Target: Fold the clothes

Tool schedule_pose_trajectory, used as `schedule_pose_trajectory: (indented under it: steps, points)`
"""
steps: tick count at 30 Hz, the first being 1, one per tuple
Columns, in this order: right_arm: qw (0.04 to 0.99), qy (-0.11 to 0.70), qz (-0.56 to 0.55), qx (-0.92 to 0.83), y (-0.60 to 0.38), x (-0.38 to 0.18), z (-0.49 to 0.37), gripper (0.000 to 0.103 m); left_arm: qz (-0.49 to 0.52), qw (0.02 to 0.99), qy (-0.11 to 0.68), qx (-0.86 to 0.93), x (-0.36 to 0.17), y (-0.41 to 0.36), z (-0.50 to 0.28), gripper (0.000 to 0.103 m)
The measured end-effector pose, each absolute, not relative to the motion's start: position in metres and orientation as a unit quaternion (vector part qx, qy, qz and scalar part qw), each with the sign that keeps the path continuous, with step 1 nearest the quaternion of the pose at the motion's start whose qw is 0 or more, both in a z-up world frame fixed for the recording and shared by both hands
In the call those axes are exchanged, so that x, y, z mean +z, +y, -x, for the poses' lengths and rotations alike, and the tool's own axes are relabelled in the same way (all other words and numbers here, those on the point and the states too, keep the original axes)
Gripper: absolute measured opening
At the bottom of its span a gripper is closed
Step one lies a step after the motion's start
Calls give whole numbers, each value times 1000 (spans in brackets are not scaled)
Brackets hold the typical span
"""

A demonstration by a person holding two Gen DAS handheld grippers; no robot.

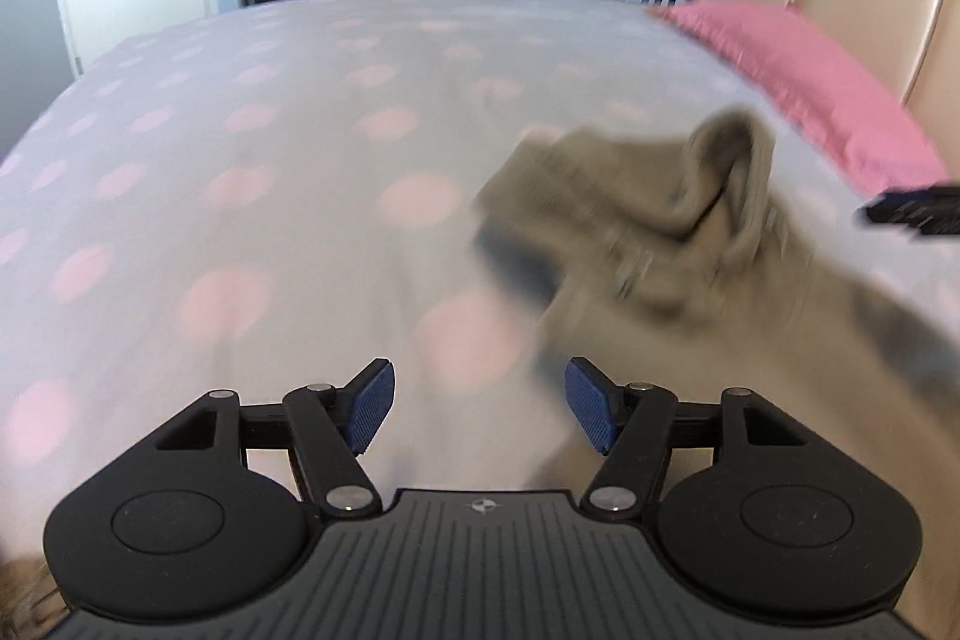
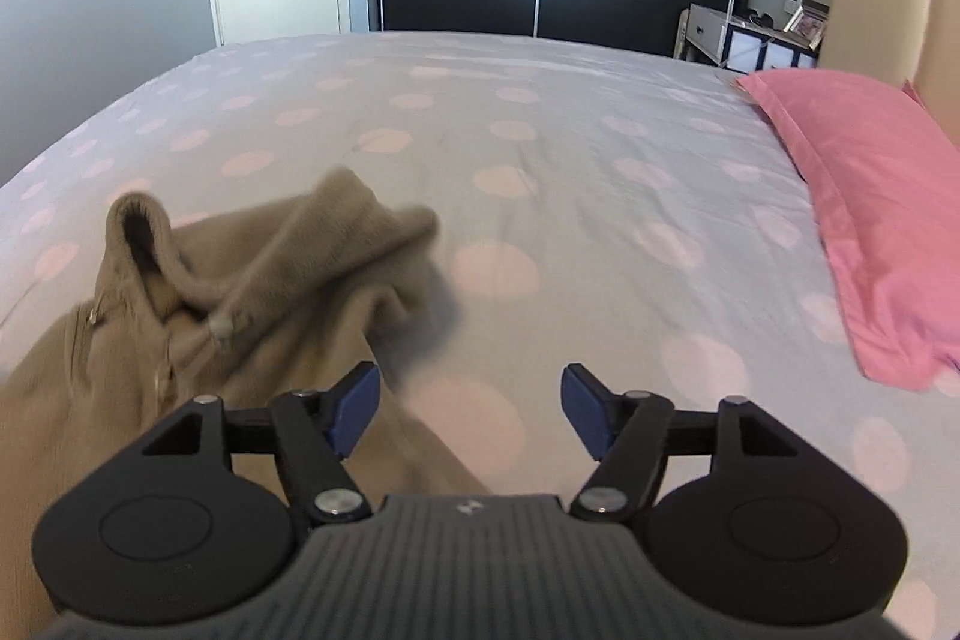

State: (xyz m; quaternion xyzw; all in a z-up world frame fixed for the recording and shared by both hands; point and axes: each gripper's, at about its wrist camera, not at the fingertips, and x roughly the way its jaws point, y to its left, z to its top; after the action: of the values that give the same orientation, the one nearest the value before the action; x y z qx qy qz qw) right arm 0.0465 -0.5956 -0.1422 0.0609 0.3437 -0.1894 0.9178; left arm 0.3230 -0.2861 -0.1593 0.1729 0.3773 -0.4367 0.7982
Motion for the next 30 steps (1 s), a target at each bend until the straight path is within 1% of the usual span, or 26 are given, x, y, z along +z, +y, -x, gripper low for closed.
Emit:
schedule_pose_trajectory:
  steps: [4, 6, 8, 11, 15, 17, 19, 21, 22, 24, 25, 26, 28, 30]
  points:
    - [904, 362, -94, -208, -607, -138, 25, 72, -207, 795, 404, -403, -160, -232, -319, 62]
    - [896, 369, -119, -215, -611, -138, 61, 72, -223, 793, 415, -386, -160, -204, -317, 64]
    - [889, 374, -141, -223, -611, -140, 96, 72, -241, 790, 424, -371, -163, -180, -315, 68]
    - [879, 373, -170, -243, -607, -143, 143, 73, -265, 790, 434, -341, -174, -158, -315, 68]
    - [864, 368, -210, -274, -602, -143, 194, 73, -260, 794, 436, -335, -196, -149, -313, 68]
    - [859, 356, -229, -288, -601, -141, 215, 73, -280, 789, 435, -332, -214, -154, -311, 69]
    - [858, 338, -239, -305, -601, -137, 230, 73, -273, 799, 422, -331, -223, -155, -308, 73]
    - [854, 323, -252, -322, -606, -139, 239, 75, -248, 812, 414, -328, -227, -151, -305, 69]
    - [851, 318, -255, -331, -609, -141, 243, 75, -240, 812, 416, -330, -226, -149, -304, 63]
    - [842, 323, -244, -358, -618, -149, 247, 75, -227, 813, 420, -332, -222, -147, -303, 48]
    - [835, 331, -233, -373, -623, -154, 247, 75, -222, 814, 420, -334, -220, -147, -301, 30]
    - [827, 339, -223, -388, -628, -160, 246, 75, -222, 816, 417, -333, -217, -148, -296, 17]
    - [812, 357, -214, -408, -638, -171, 250, 75, -225, 822, 412, -322, -212, -151, -287, 12]
    - [797, 372, -218, -423, -646, -178, 255, 75, -230, 830, 406, -305, -205, -154, -278, 11]
